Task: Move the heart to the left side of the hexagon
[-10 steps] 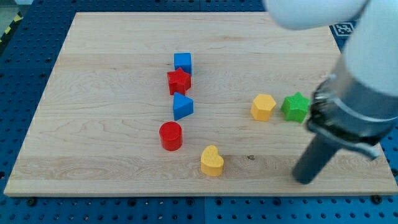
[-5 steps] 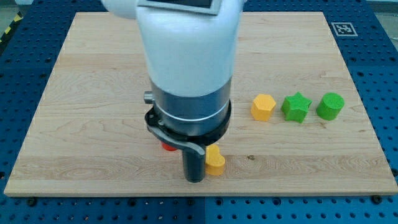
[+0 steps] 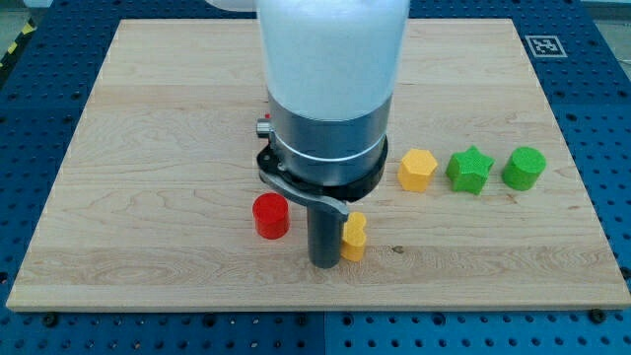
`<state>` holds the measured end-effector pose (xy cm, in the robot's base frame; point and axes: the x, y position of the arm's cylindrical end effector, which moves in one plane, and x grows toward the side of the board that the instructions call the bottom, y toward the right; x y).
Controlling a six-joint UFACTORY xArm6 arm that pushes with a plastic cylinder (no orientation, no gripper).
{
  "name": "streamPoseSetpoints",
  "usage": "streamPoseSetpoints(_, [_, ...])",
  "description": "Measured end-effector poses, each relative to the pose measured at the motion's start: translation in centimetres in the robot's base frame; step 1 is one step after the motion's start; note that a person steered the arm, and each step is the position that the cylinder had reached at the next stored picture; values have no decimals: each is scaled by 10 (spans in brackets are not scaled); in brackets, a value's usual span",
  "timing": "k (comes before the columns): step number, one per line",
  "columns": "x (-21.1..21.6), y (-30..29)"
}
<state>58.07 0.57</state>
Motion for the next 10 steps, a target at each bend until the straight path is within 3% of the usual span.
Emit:
streamPoseSetpoints(8, [-28,109])
streamPoseSetpoints(10, [-57,93])
